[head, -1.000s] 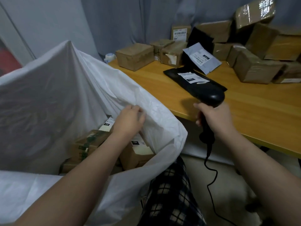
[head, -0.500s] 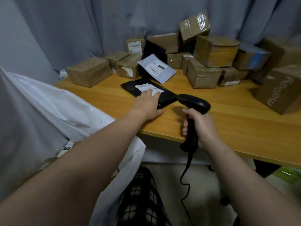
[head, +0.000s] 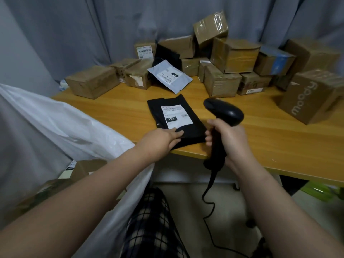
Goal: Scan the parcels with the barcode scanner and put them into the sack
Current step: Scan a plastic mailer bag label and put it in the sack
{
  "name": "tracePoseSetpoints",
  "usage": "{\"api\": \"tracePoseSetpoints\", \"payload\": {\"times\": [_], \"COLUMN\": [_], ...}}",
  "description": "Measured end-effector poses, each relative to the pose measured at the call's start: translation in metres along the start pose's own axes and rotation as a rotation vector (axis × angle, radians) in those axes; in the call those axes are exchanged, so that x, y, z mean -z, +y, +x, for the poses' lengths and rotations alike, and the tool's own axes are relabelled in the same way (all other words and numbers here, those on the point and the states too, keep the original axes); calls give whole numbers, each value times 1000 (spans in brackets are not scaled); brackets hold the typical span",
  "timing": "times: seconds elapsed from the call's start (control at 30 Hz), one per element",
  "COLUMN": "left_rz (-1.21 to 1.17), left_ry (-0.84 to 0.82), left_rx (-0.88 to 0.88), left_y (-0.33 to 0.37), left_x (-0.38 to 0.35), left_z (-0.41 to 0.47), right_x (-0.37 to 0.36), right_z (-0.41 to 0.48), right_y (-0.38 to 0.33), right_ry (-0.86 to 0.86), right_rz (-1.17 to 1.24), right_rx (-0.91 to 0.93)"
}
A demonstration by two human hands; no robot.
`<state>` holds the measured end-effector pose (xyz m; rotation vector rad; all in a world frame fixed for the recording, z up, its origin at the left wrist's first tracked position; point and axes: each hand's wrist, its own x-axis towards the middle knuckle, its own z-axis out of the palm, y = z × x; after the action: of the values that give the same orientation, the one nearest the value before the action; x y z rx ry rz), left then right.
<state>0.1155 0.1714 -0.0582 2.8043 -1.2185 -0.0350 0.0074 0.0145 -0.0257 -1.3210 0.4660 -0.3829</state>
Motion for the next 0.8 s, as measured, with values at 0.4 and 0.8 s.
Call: {"api": "tracePoseSetpoints", "payload": {"times": [0.4, 0.8], "left_rz": [-369, -1195], "left_ry": [150, 118], "left_rx": [123, 709], "left_y": [27, 40], "left_x": [14, 32], "left_z": [-8, 41], "right_x": [19, 31], "right_z": [0, -3], "right_y": [8, 46], "right_ry": [-36, 115], "right_rz": [-461, -569], "right_rx": [-7, 204]}}
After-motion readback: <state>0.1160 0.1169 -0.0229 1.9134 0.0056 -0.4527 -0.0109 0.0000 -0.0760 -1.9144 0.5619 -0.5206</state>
